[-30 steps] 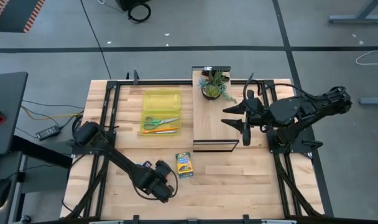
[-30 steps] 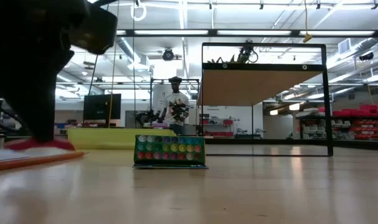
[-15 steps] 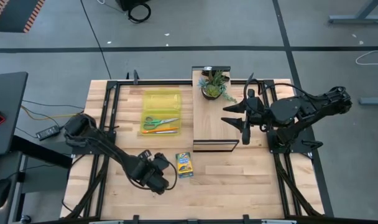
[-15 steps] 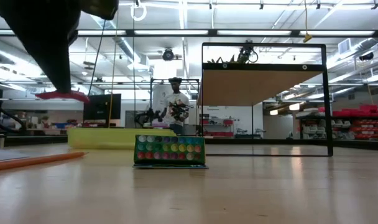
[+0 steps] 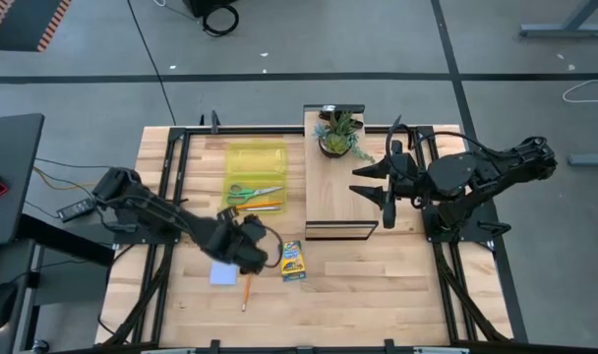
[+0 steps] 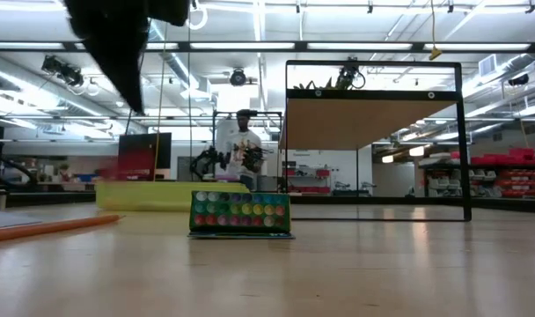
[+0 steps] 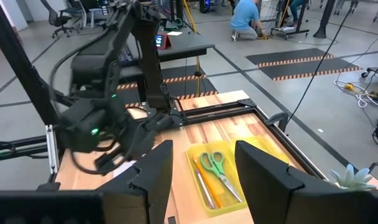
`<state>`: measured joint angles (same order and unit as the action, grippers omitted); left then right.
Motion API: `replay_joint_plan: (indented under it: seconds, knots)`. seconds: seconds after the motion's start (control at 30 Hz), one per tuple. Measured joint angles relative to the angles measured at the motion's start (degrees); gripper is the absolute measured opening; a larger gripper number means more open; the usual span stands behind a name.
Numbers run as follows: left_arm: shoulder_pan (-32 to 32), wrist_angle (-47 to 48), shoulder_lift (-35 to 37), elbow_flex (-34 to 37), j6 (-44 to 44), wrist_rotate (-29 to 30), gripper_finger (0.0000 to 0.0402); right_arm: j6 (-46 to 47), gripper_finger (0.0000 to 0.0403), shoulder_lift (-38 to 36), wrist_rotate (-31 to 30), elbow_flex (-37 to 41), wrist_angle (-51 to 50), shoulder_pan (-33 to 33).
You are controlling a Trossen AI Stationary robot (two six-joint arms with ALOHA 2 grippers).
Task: Pack school essentials
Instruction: Put the red eraser into the yellow supply box
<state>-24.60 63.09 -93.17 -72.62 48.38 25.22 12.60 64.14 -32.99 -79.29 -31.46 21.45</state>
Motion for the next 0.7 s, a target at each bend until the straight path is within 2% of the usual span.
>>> replay_joint_plan:
  seconds: [0.2, 0.33, 0.43, 0.6, 0.7]
  knots:
    - [7.83, 0.26, 1.84, 0.00, -13.13, 0.67, 0.0016, 0.00, 0.0180, 0.00, 0.00, 0.00, 0.38, -0.02]
    - [12.15, -0.18, 1.91, 0.21, -16.06, -2.15, 0.0014, 0.09, 0.0180, 0.00, 0.00, 0.00, 0.37, -0.02]
    - [13.59, -5.36, 1.93, 3.40, -18.98, -8.09, 0.0020, 0.26, 0.0180, 0.00, 0.00, 0.00, 0.36, -0.01]
    - [15.08, -14.17, 1.86, 11.42, -15.86, -21.87, 0.0041, 0.22, 0.0180, 0.00, 0.00, 0.00, 0.31, -0.02]
    - [15.17, -17.51, 1.82, 14.88, -14.03, -25.66, 0.0065, 0.01, 0.0180, 0.00, 0.00, 0.00, 0.32, -0.01]
